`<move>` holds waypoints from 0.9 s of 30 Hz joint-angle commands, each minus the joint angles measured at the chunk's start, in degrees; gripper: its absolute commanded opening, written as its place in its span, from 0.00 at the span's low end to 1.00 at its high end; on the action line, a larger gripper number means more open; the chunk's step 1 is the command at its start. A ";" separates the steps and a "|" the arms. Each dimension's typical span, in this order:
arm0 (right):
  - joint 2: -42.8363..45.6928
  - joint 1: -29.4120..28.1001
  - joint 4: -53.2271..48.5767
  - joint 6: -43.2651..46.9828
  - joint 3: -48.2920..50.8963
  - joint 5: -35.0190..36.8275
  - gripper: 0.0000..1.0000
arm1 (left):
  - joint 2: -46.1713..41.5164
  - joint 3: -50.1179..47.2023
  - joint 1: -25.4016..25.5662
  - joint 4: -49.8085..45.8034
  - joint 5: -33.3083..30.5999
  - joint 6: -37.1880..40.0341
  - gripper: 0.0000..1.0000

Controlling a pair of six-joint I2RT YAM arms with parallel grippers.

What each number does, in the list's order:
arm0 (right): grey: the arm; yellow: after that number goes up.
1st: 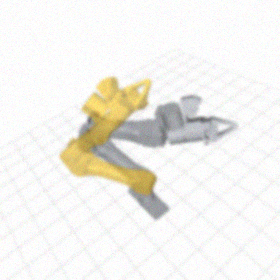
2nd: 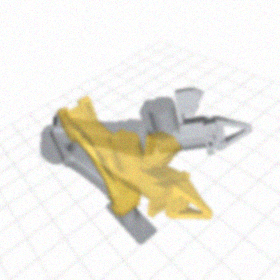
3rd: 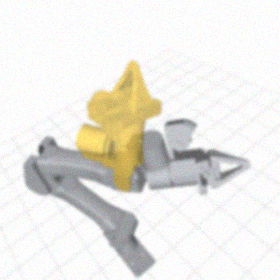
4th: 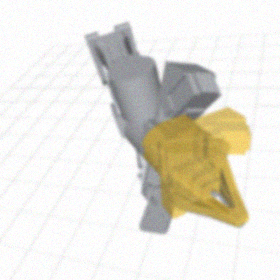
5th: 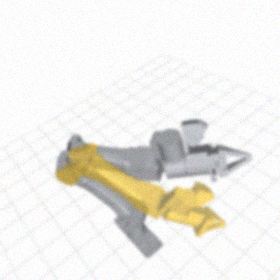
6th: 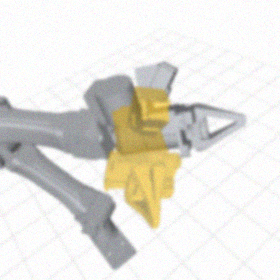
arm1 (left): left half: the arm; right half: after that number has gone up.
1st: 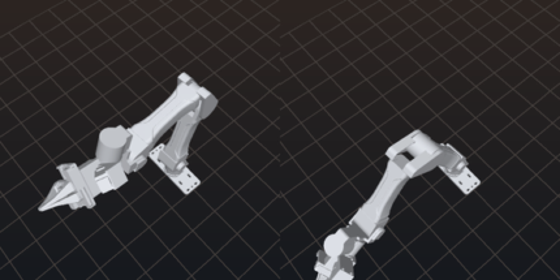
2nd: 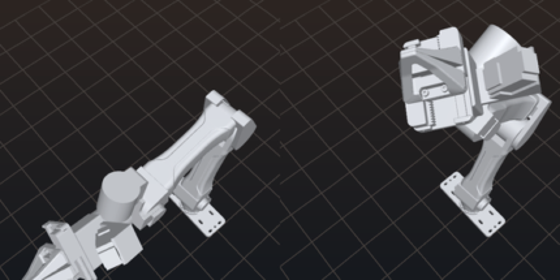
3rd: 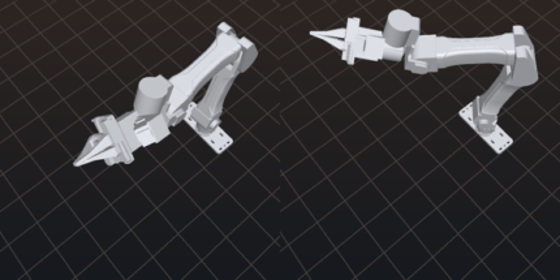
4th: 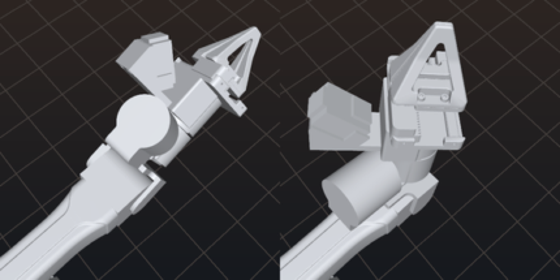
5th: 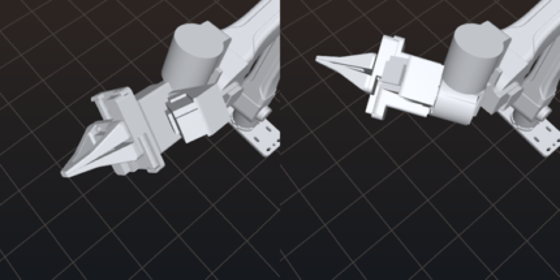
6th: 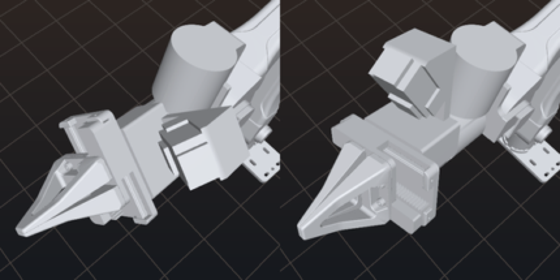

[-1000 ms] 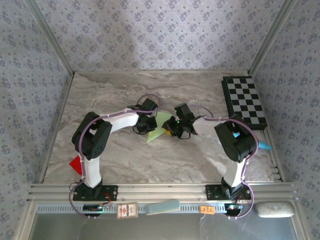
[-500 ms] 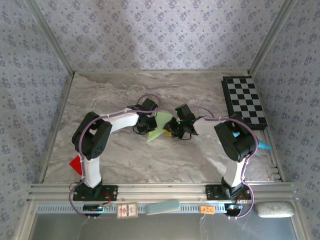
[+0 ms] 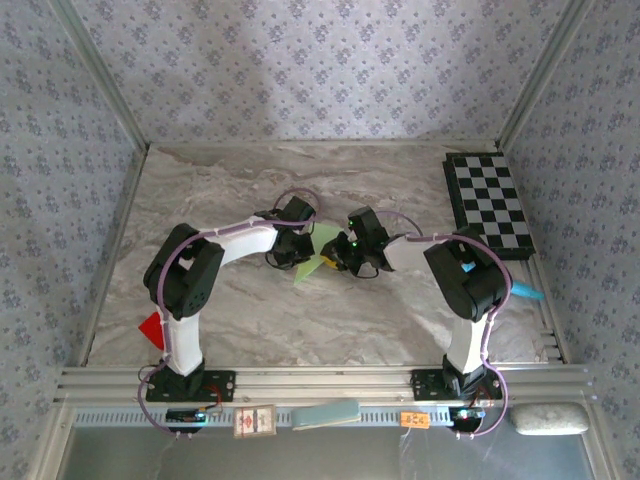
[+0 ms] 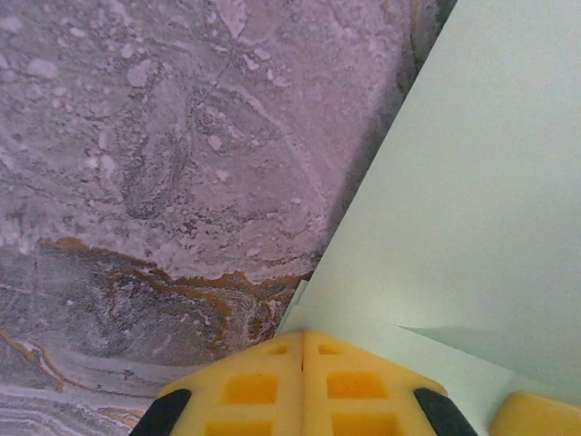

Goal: Fold a paper plane with a square sheet of paper (pick it up from the middle)
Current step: Fifth fold the wing at the center of the table.

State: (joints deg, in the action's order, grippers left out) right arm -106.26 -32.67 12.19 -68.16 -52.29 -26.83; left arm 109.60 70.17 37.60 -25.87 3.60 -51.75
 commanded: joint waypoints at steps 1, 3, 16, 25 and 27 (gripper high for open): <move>0.08 0.15 1.00 -0.73 0.92 -0.34 0.15 | 0.41 -2.08 0.08 -6.14 0.44 -0.16 0.04; 0.36 0.32 0.78 -0.65 1.29 0.07 0.11 | -0.62 -1.90 -0.16 -6.46 0.02 -0.05 0.06; 6.46 1.45 -2.43 1.67 2.58 3.98 0.00 | -18.10 -9.66 -0.68 7.30 -1.68 8.25 0.65; 8.75 3.30 -3.69 -2.00 3.95 4.07 0.01 | -22.05 -18.28 3.65 24.41 -1.80 27.04 0.82; 9.19 3.66 -4.48 -2.58 3.91 3.92 0.01 | -21.74 -19.52 4.33 27.13 -2.06 30.70 0.82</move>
State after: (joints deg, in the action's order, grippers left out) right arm -99.39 -29.50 10.35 -69.08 -48.86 -23.73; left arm 89.23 51.68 40.99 -6.57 2.09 -29.87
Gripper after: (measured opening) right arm 0.056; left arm 0.822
